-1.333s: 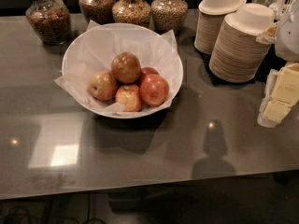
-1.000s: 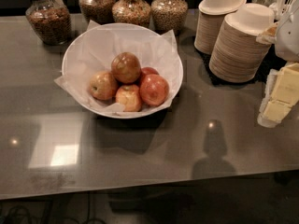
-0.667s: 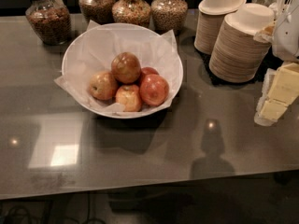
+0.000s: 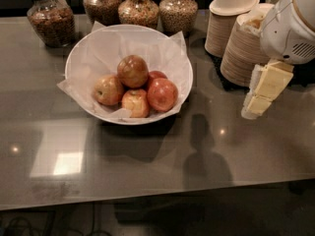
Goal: Pick apple from white bowl
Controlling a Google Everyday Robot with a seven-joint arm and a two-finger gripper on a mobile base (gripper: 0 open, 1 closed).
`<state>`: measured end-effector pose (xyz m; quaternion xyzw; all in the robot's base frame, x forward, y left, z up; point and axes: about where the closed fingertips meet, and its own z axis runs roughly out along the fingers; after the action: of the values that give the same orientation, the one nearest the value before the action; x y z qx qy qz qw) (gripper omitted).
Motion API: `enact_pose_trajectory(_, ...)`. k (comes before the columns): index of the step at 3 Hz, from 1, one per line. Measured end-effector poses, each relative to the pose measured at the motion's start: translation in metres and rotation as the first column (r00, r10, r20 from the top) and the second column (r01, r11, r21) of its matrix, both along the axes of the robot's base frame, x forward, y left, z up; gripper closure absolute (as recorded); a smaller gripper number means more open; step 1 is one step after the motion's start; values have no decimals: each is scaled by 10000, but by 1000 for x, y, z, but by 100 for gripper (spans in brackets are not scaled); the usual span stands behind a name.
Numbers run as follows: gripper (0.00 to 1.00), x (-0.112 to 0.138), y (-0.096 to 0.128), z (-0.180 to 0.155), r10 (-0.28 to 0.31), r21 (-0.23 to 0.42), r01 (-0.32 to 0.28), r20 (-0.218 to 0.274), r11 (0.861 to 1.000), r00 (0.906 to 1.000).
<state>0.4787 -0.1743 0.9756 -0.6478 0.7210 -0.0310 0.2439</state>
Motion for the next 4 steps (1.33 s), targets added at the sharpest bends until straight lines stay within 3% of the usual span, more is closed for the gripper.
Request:
enact_pose_trajectory(1, 0, 16, 21, 0, 778, 493, -791, 277, 9956, 9966)
enact_pose_trajectory(3, 0, 18, 24, 2, 638, 861, -680, 497, 9940, 9967)
enact_pose_trajectory(4, 0, 25, 51, 0, 982, 1797, -1024, 320, 9784, 9947)
